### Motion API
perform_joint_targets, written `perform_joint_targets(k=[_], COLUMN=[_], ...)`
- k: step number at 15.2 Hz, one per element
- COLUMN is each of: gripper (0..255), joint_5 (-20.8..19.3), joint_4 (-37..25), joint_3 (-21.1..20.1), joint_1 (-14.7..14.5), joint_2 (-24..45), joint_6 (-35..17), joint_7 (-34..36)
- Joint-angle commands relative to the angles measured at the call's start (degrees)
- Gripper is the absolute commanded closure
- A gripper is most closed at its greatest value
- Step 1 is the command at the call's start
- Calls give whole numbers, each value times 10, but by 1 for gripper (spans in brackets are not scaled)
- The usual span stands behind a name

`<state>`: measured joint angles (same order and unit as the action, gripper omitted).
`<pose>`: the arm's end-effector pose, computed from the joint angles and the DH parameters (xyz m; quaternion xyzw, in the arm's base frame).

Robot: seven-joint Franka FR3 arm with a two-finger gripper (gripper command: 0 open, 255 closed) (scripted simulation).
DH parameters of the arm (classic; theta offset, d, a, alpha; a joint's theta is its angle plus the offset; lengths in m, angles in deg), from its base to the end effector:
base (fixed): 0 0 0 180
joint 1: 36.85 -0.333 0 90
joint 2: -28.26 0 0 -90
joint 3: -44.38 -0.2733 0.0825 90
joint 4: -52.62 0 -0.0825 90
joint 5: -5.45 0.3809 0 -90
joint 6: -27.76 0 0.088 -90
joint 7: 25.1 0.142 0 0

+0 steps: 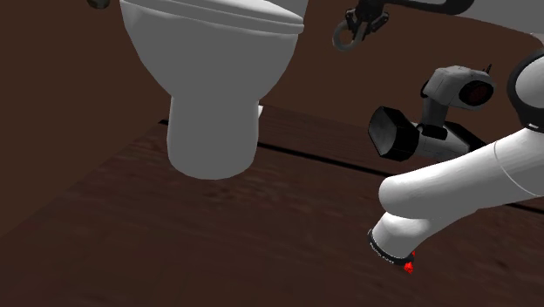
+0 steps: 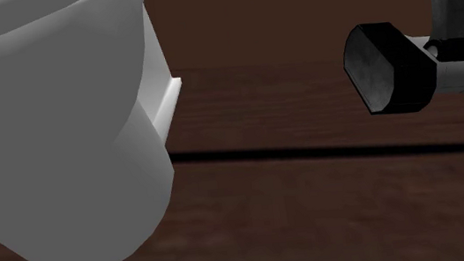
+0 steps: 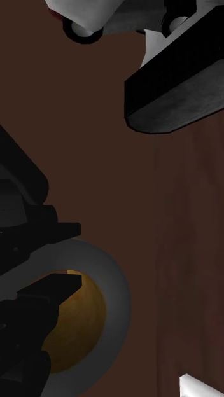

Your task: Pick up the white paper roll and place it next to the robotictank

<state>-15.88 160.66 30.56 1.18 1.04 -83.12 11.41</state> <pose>0.4164 -0.1991 0.6805 0.8215 -0.4564 0.2689 0.2113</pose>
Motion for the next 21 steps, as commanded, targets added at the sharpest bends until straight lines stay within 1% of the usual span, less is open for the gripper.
perform_joint_targets(k=[1, 12, 21], gripper=[255, 255, 255], joint_5=[1, -1, -12], joint_4=[-22, -154, -286], joint_3=[-1, -11, -27], joint_1=[1, 8, 14], joint_2=[6, 54, 110], joint_6=[14, 95, 172], joint_7=[-6, -32, -53])
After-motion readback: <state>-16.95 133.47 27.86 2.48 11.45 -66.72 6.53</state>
